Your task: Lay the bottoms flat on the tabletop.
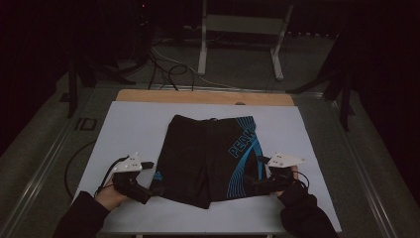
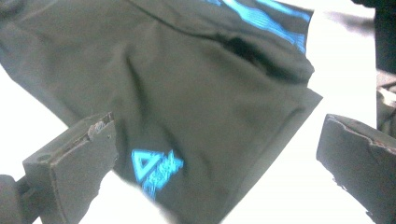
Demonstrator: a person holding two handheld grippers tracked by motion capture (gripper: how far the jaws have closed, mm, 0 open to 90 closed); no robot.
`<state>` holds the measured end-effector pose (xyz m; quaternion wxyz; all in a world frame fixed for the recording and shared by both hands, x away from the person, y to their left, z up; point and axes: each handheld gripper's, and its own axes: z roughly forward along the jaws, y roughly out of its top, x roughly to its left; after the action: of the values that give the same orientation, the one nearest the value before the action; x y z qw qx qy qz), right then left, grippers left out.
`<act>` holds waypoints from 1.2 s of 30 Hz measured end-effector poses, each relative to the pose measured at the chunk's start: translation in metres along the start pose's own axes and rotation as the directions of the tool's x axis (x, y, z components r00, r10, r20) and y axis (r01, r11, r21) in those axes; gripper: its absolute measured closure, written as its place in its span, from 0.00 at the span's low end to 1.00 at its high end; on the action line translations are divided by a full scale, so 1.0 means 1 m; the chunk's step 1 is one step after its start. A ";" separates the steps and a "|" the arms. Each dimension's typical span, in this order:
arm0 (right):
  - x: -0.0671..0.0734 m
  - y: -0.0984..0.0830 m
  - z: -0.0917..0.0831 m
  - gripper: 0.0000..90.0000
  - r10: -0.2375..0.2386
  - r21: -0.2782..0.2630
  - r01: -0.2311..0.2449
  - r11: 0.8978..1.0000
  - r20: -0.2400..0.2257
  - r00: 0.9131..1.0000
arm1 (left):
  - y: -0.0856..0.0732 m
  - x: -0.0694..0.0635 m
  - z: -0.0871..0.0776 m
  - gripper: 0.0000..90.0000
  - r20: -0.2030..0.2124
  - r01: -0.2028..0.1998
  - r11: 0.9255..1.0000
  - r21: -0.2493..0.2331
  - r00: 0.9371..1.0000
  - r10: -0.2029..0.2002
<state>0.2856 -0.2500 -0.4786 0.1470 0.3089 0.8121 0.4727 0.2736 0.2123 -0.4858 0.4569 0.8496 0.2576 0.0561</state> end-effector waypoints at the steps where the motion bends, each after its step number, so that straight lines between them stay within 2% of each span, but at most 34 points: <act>1: 0.001 -0.003 -0.006 0.11 -0.010 -0.004 0.010 1.000 -0.001 1.000 | -0.004 -0.002 -0.004 0.00 0.000 0.000 1.000 -0.003 1.000 0.000; 4: 0.002 -0.008 -0.012 0.11 -0.014 -0.010 0.014 1.000 0.013 1.000 | -0.008 -0.004 -0.008 0.00 -0.009 -0.011 1.000 0.005 1.000 0.011; 12: 0.002 -0.026 -0.029 0.11 0.009 -0.005 -0.009 1.000 0.019 1.000 | -0.016 -0.007 -0.017 0.00 -0.006 -0.003 1.000 -0.008 1.000 0.003; 14: 0.003 -0.031 -0.035 0.11 0.008 -0.004 -0.008 1.000 0.036 0.999 | -0.018 -0.008 -0.018 0.00 -0.008 -0.005 1.000 -0.006 1.000 0.005; 19: 0.003 -0.036 -0.041 0.11 0.015 0.001 -0.015 1.000 0.047 0.999 | -0.027 -0.010 -0.023 0.00 -0.005 0.017 1.000 -0.012 1.000 -0.017; 23: 0.007 -0.040 -0.041 0.11 -0.005 0.022 0.004 1.000 0.059 0.998 | -0.030 -0.010 -0.025 0.00 -0.008 0.022 0.999 -0.029 1.000 -0.022; 28: 0.005 -0.042 -0.037 0.11 -0.001 0.025 -0.001 1.000 0.051 0.999 | -0.032 -0.011 -0.023 0.00 -0.027 0.023 0.999 -0.023 0.999 -0.023; 36: 0.003 -0.043 -0.038 0.11 -0.012 0.021 0.011 1.000 0.056 0.998 | -0.033 -0.011 -0.022 0.00 -0.032 0.023 0.999 -0.026 0.999 -0.024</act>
<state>0.2477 -0.2888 -0.4958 0.1692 0.3190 0.8142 0.4546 0.2445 0.2380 -0.4983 0.4639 0.8396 0.2744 0.0678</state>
